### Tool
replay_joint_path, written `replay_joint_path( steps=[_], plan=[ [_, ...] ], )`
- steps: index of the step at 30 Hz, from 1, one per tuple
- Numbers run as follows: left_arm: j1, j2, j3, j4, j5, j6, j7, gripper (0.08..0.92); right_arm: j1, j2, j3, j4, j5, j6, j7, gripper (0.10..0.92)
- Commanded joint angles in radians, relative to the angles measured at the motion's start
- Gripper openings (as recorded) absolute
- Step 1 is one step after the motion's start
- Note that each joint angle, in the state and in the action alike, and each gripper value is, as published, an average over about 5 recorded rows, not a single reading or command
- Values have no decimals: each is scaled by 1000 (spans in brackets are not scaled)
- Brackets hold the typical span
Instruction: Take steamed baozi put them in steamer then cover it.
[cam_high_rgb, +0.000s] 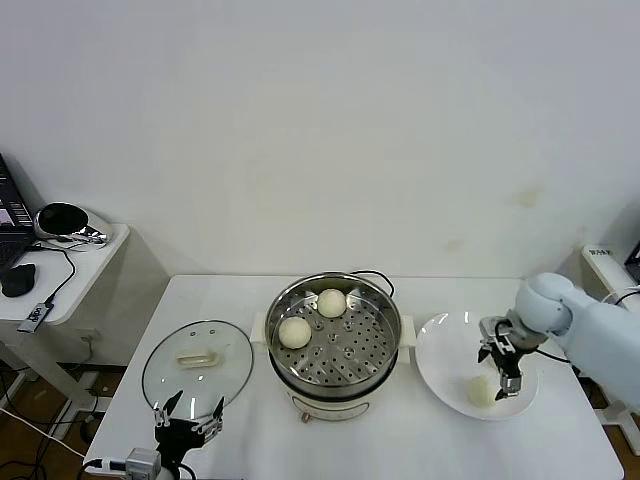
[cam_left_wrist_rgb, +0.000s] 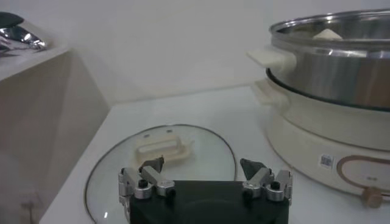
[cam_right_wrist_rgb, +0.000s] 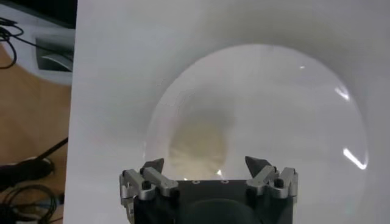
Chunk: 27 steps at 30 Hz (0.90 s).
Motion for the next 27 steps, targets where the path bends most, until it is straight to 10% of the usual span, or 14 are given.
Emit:
replay_joint_path(
  steps=[1,27],
  plan=[
    [-1,0,0,4,1,0,0,823,-68,19,37,-22,-40,-5,19,823],
    [-12,-2,-3,33,-1,-3,0,823,-79,51,40,-56,-35,-35,69,815]
  ],
)
